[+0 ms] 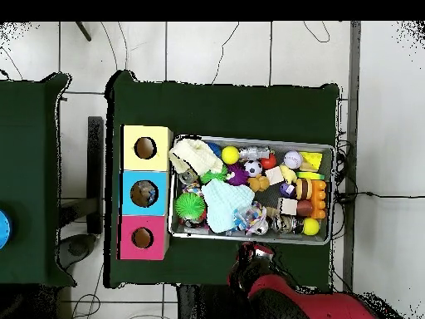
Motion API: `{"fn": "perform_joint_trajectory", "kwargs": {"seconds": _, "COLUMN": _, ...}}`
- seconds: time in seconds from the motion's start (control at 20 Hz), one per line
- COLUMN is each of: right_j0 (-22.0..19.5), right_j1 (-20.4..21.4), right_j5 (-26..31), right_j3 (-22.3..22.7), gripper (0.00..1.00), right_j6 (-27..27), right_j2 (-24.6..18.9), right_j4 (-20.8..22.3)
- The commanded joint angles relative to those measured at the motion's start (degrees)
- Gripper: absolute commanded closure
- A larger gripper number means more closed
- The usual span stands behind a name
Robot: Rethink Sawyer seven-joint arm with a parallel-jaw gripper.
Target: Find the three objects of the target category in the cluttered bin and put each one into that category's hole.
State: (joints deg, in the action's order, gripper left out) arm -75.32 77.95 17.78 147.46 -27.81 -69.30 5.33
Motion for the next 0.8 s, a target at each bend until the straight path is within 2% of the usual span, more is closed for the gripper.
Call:
{"fn": "perform_joint_trajectory", "kwargs": {"seconds": 0.05, "right_j0": 3.0, "right_j1": -0.7, "right_j5": 10.0, "right_j3": -2.6, "gripper": 1.00, "right_j6": -9.5, "right_j2": 6.5, "right_j4": 3.2}}
{"fn": "perform_joint_trajectory", "kwargs": {"seconds": 0.2, "right_j0": 2.8, "right_j1": -0.3, "right_j5": 9.3, "right_j3": -1.3, "gripper": 1.00, "right_j6": -8.9, "right_j2": 6.9, "right_j4": 3.0}}
{"fn": "perform_joint_trajectory", "kwargs": {"seconds": 0.25, "right_j0": 3.5, "right_j1": -1.4, "right_j5": 9.4, "right_j3": -1.9, "gripper": 1.00, "right_j6": -9.1, "right_j2": 8.2, "right_j4": 4.1}}
{"fn": "perform_joint_trajectory", "kwargs": {"seconds": 0.3, "right_j0": 3.4, "right_j1": -1.1, "right_j5": 8.8, "right_j3": -1.2, "gripper": 1.00, "right_j6": -8.5, "right_j2": 7.6, "right_j4": 3.2}}
{"fn": "perform_joint_trajectory", "kwargs": {"seconds": 0.4, "right_j0": 3.8, "right_j1": -0.8, "right_j5": 8.8, "right_j3": -1.5, "gripper": 1.00, "right_j6": -7.8, "right_j2": 7.2, "right_j4": 2.0}}
{"fn": "perform_joint_trajectory", "kwargs": {"seconds": 0.45, "right_j0": 4.8, "right_j1": -1.6, "right_j5": 9.9, "right_j3": -3.5, "gripper": 1.00, "right_j6": -8.1, "right_j2": 8.3, "right_j4": 2.7}}
{"fn": "perform_joint_trajectory", "kwargs": {"seconds": 0.5, "right_j0": 4.9, "right_j1": -1.4, "right_j5": 9.4, "right_j3": -3.2, "gripper": 1.00, "right_j6": -7.9, "right_j2": 8.4, "right_j4": 2.7}}
{"fn": "perform_joint_trajectory", "kwargs": {"seconds": 0.65, "right_j0": 9.8, "right_j1": -6.3, "right_j5": 11.8, "right_j3": -9.1, "gripper": 1.00, "right_j6": -11.0, "right_j2": 15.2, "right_j4": 9.3}}
{"fn": "perform_joint_trajectory", "kwargs": {"seconds": 0.7, "right_j0": 10.9, "right_j1": -7.4, "right_j5": 11.6, "right_j3": -9.7, "gripper": 1.00, "right_j6": -12.1, "right_j2": 17.1, "right_j4": 11.3}}
{"fn": "perform_joint_trajectory", "kwargs": {"seconds": 0.75, "right_j0": 13.5, "right_j1": -10.4, "right_j5": 12.2, "right_j3": -12.7, "gripper": 1.00, "right_j6": -14.0, "right_j2": 20.6, "right_j4": 15.1}}
{"fn": "perform_joint_trajectory", "kwargs": {"seconds": 0.8, "right_j0": 14.1, "right_j1": -11.2, "right_j5": 11.5, "right_j3": -12.9, "gripper": 1.00, "right_j6": -13.9, "right_j2": 21.8, "right_j4": 15.7}}
